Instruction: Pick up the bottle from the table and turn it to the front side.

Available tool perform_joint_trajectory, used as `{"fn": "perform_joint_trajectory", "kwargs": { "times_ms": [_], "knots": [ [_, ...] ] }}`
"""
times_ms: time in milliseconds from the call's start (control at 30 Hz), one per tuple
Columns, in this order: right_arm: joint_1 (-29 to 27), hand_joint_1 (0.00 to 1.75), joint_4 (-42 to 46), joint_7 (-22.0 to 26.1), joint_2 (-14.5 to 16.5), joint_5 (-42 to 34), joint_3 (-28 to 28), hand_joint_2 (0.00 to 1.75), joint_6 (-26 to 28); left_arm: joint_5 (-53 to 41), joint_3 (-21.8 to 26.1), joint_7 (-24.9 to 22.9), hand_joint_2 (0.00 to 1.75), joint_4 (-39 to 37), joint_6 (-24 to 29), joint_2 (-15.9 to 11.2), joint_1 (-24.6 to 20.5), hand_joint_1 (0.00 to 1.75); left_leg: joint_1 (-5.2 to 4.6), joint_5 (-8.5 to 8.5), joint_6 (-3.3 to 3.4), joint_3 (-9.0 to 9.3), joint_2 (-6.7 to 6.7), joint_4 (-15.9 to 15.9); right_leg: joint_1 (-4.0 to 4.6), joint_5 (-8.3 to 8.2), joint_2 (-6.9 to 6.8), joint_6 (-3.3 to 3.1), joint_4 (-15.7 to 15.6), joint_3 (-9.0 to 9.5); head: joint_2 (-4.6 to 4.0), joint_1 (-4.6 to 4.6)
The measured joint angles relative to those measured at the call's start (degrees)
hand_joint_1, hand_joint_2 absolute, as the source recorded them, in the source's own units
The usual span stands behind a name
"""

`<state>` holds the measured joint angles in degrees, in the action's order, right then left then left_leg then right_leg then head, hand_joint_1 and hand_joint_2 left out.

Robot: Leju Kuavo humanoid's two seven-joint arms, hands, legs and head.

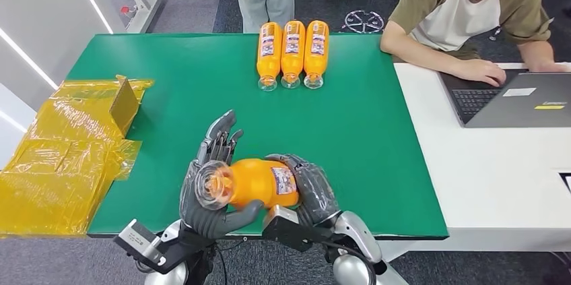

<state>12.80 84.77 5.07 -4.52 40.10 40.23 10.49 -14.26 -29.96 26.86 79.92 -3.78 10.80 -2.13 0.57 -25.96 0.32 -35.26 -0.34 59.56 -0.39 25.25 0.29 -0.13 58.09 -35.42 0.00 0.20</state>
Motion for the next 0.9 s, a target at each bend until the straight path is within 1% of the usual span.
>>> {"fn": "perform_joint_trajectory", "kwargs": {
  "times_ms": [133,267,567,633,667,767,800,900],
  "knots": [
    [0.6,1.75,-0.9,-0.4,0.0,1.9,0.5,1.75,-2.0,0.1,0.1,0.0,1.75,-0.3,0.0,0.0,-0.1,0.0,0.0,0.0,0.0,0.0,0.0,0.0,0.0,0.0,0.01,0.0,0.0,0.0,0.0,0.0],
    [1.2,1.75,-1.5,-0.3,0.0,2.6,0.5,1.75,-3.0,0.0,0.1,0.1,1.75,-0.5,-0.1,0.0,-0.1,1.74,0.0,0.0,0.0,0.0,0.0,0.0,0.0,0.0,0.01,0.0,0.0,0.0,0.0,0.0],
    [2.2,1.75,-2.1,0.6,0.2,3.2,0.5,1.75,-2.9,-1.2,0.2,1.8,1.75,-0.7,-1.9,-0.2,-0.1,1.75,0.0,0.0,0.0,0.0,0.01,0.0,0.0,0.0,0.01,0.0,0.0,0.0,0.0,0.0],
    [2.2,1.71,-2.1,0.8,0.3,3.2,0.5,1.75,-2.7,-1.2,0.2,1.9,1.75,-0.7,-1.9,-0.2,0.0,1.75,0.0,0.0,0.0,0.0,0.01,0.0,0.0,0.0,0.01,0.0,0.0,0.0,0.0,0.0],
    [2.2,1.58,-2.1,1.0,0.4,3.2,0.5,1.75,-2.5,-1.1,0.2,2.0,1.75,-0.7,-1.9,-0.2,0.0,1.75,0.0,0.0,0.0,0.0,0.01,0.0,0.0,0.0,0.01,0.0,0.0,0.0,0.0,0.01],
    [2.1,0.33,-2.1,1.5,0.5,3.2,0.5,1.75,-1.9,-1.0,0.3,2.1,1.75,-0.7,-1.9,-0.2,0.0,1.75,0.0,0.0,0.0,0.0,0.01,0.0,0.0,0.0,0.01,0.0,0.0,0.0,0.0,0.0],
    [2.0,0.03,-2.1,1.6,0.6,3.1,0.5,1.75,-1.6,-0.9,0.3,2.2,1.75,-0.7,-1.8,-0.2,0.0,1.75,0.0,0.0,0.0,0.0,0.01,0.0,0.0,0.0,0.01,0.0,0.0,0.0,0.0,-0.01],
    [1.7,0.0,-2.3,2.0,1.0,1.9,0.5,1.75,-0.8,-0.6,0.3,2.2,1.75,-0.7,-1.6,-0.2,0.0,1.75,0.0,0.0,0.0,0.0,0.0,0.0,0.0,0.0,0.01,0.0,0.0,-0.01,0.0,0.0]
  ]
}}
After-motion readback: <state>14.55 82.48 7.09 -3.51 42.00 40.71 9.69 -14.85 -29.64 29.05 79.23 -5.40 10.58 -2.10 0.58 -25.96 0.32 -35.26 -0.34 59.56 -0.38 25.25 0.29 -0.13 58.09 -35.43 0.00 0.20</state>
